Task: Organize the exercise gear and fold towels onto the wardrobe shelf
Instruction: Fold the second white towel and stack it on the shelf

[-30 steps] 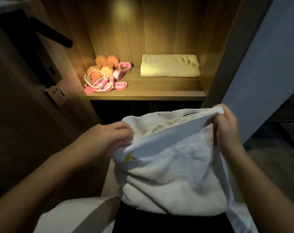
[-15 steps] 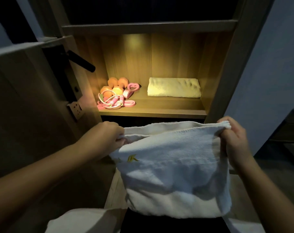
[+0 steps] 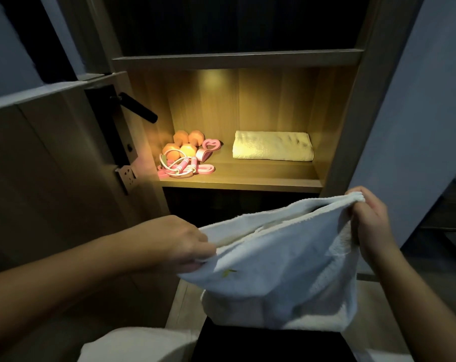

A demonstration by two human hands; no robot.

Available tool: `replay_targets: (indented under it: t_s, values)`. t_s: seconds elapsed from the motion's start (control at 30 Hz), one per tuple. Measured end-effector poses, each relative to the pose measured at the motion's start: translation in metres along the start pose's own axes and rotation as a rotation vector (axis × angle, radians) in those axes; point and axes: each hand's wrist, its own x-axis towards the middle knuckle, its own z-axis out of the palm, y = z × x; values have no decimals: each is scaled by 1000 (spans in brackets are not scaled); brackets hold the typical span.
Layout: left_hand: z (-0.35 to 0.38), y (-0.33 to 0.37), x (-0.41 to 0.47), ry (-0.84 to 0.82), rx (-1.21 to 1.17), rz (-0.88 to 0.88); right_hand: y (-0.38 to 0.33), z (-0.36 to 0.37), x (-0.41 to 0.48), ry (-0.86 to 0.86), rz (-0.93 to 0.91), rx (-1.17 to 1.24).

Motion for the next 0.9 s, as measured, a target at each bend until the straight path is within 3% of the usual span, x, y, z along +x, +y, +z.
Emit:
replay_targets:
  t_s: [0.13, 0.33, 0.43, 0.57, 0.63, 0.73, 0.9]
  values:
    - [5, -4, -6, -163, -126, -461, -1, -3, -4, -8, -4, -3]
    - [-11, 0, 8, -57, -357, -740, -4, -3, -6, 7, 5, -22]
    - [-19, -3, 13, -187, -271, -755, -6, -2, -6, 3, -14, -43]
    - [-26, -3, 14, -435, -201, -620, -6, -2, -6, -36, -62, -80]
    - [-26, -2, 12, -483, -203, -563, -6, -1, -6, -44, -73, -90]
    - [-21, 2, 9, -379, -132, -588, -7, 1, -7, -37, -55, -78]
    - [-21, -1, -5, 122, -407, -935, -11, -6, -5, 59, -19, -11]
